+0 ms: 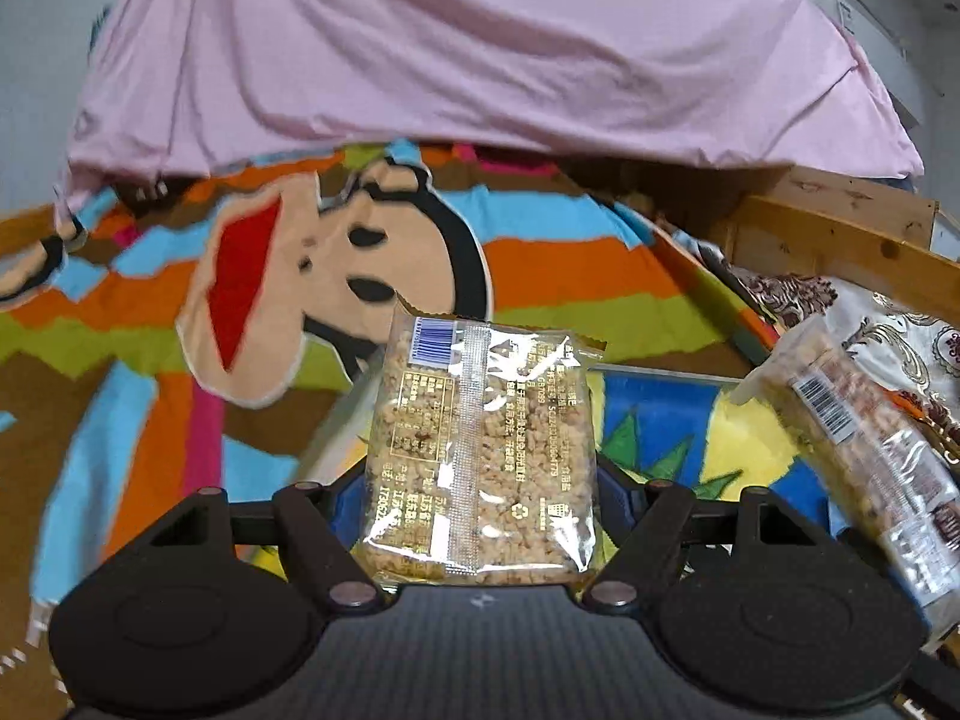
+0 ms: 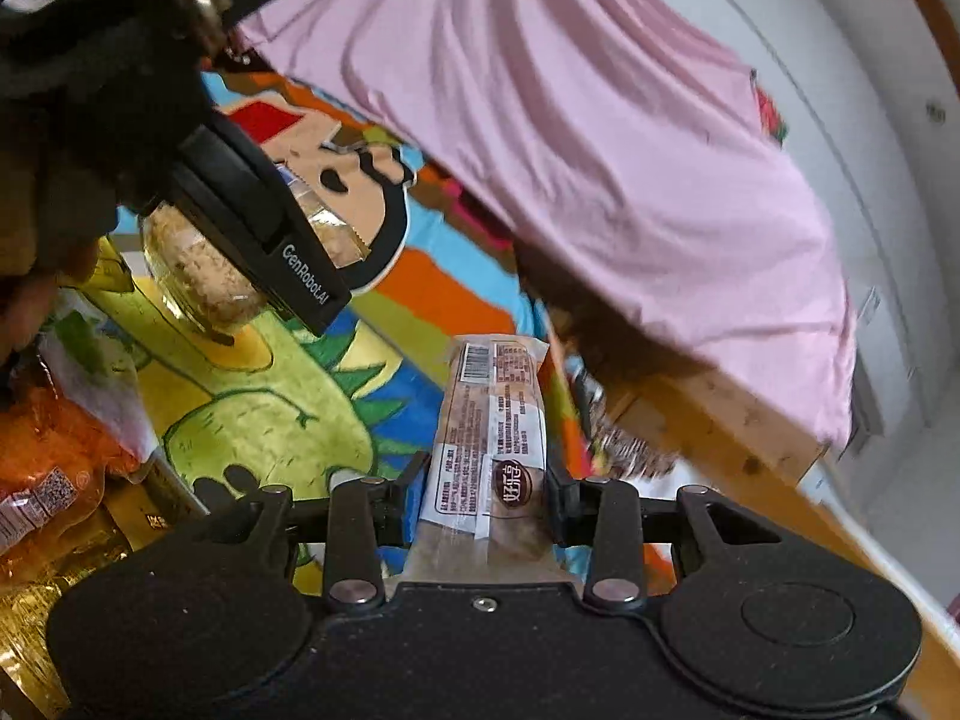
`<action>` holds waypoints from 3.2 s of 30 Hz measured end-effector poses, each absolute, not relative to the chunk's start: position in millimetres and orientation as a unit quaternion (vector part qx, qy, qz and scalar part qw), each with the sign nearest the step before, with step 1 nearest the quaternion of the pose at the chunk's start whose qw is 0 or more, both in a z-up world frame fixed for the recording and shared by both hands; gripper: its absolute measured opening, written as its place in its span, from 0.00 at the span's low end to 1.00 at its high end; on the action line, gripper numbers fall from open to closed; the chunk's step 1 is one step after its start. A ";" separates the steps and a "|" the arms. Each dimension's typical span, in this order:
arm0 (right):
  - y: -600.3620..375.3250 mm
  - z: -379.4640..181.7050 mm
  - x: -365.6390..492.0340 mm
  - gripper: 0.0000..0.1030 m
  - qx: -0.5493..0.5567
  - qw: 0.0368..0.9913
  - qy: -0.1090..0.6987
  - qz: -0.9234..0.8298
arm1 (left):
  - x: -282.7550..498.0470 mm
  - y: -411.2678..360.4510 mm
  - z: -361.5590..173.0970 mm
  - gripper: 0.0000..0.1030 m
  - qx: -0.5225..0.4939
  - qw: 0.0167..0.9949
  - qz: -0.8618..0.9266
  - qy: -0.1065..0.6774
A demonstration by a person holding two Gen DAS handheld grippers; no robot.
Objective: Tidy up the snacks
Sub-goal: 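Carry both bars over the dinosaur tray and lower them inside, then open both tools and lift them away from the tray, then move both tools back toward the remaining snacks beside the tray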
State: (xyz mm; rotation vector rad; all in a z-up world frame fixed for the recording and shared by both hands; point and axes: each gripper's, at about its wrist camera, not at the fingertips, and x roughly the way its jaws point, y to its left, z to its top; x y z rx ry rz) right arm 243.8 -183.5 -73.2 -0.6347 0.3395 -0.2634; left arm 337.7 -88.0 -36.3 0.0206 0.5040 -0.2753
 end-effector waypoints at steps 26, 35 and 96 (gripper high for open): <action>-209.9 -91.1 294.1 0.48 -0.203 0.938 0.256 -0.119 | 365.9 -100.6 -76.0 0.74 0.003 0.921 -0.188 0.340; -219.1 -51.1 261.5 0.84 -0.175 0.952 0.208 -0.143 | 349.5 -92.8 -52.9 0.91 -0.019 0.925 -0.200 0.324; -159.3 -4.4 -9.2 0.99 -0.045 0.977 0.194 -0.077 | 49.5 41.9 8.0 0.99 -0.033 0.952 -0.005 0.303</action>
